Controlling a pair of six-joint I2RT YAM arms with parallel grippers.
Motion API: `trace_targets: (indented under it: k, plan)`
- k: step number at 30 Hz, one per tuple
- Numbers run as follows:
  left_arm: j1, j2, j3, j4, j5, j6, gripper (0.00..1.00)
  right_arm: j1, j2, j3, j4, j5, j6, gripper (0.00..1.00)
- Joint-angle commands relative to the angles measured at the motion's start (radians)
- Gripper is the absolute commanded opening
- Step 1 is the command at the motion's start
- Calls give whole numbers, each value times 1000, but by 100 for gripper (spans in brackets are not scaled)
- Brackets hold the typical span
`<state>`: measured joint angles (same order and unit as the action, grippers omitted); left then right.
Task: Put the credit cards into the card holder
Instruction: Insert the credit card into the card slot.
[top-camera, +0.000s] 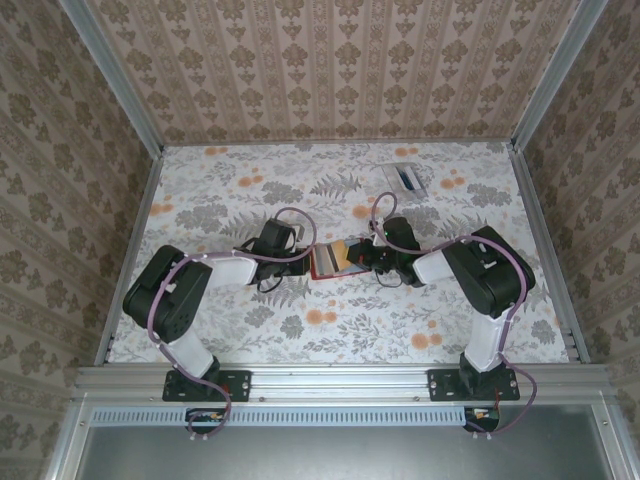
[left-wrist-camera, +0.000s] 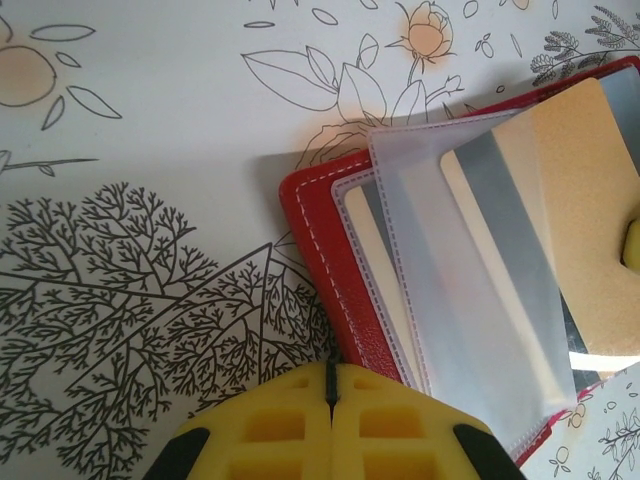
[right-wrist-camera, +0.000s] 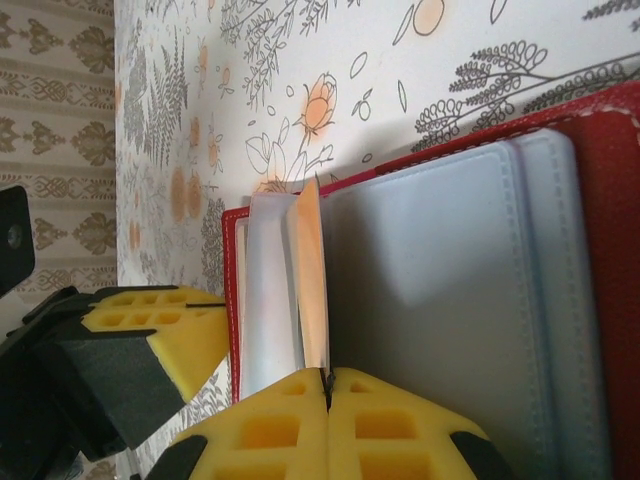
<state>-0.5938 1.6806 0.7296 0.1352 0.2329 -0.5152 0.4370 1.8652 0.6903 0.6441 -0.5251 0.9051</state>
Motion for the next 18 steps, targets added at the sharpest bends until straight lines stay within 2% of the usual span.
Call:
trace_targets:
  k: [1,9,18]
  plan:
    - [0,14,19,-3,30,0,0,14,-5,-20,14,70,39,0]
    - [3,-4,8,-5,14,-5,0,23,-34,-89,66,153,108,0]
    - [5,-9,4,-2,14,-6,0,42,0,-77,104,165,130,0]
